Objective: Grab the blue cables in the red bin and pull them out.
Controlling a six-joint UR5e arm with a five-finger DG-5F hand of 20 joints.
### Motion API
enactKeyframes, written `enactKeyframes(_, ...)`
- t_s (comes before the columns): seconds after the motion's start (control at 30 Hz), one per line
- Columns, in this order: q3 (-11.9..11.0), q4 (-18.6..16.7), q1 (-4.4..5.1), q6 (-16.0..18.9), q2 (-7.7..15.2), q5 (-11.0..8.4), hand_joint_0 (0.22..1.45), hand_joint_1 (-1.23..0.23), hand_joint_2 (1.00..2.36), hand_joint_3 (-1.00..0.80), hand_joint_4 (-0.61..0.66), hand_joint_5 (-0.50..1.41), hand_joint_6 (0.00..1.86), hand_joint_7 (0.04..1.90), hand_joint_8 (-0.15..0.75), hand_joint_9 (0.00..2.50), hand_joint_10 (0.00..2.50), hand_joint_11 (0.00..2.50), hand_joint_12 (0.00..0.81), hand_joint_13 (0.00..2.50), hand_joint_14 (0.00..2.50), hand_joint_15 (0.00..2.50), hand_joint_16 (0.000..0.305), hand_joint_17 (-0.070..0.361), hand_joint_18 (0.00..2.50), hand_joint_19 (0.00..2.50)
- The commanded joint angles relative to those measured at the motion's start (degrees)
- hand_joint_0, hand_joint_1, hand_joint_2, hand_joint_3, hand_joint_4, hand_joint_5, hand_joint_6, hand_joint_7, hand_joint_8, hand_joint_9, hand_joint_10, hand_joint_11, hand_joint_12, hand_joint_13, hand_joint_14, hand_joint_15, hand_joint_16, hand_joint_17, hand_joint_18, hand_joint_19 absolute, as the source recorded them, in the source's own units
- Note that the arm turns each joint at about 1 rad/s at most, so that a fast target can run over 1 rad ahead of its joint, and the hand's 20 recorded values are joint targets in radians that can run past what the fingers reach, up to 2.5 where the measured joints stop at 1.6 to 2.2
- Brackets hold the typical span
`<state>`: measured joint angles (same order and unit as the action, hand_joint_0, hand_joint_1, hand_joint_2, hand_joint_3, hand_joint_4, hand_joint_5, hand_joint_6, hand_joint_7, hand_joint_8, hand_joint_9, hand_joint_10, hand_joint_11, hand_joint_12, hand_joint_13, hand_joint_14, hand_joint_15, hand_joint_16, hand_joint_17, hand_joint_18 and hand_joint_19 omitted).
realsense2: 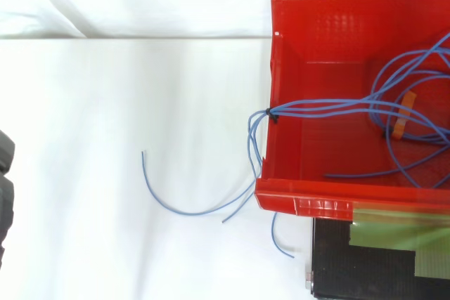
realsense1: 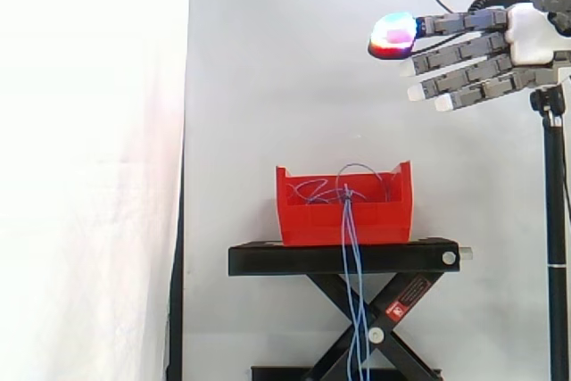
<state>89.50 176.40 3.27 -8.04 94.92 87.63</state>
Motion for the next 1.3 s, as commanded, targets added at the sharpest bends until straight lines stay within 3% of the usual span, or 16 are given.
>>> enactKeyframes(0.0, 0.1, 0.0, -0.02, 0.0, 0.0, 0.00, 0.63, -0.76, 1.00, -1.00, 0.06, 0.09, 0.01, 0.15, 0.172, 0.00, 0.00, 0.00, 0.356, 0.00, 0.00, 0.06, 0.059, 0.132, 0.00, 0.22)
enactKeyframes(1.27, 0.0, 0.0, -0.02, 0.0, 0.0, 0.09, 0.63, -0.75, 1.00, -1.00, 0.05, 0.06, 0.01, 0.15, 0.162, 0.00, 0.00, 0.00, 0.355, 0.00, 0.00, 0.06, 0.060, 0.135, 0.00, 0.17)
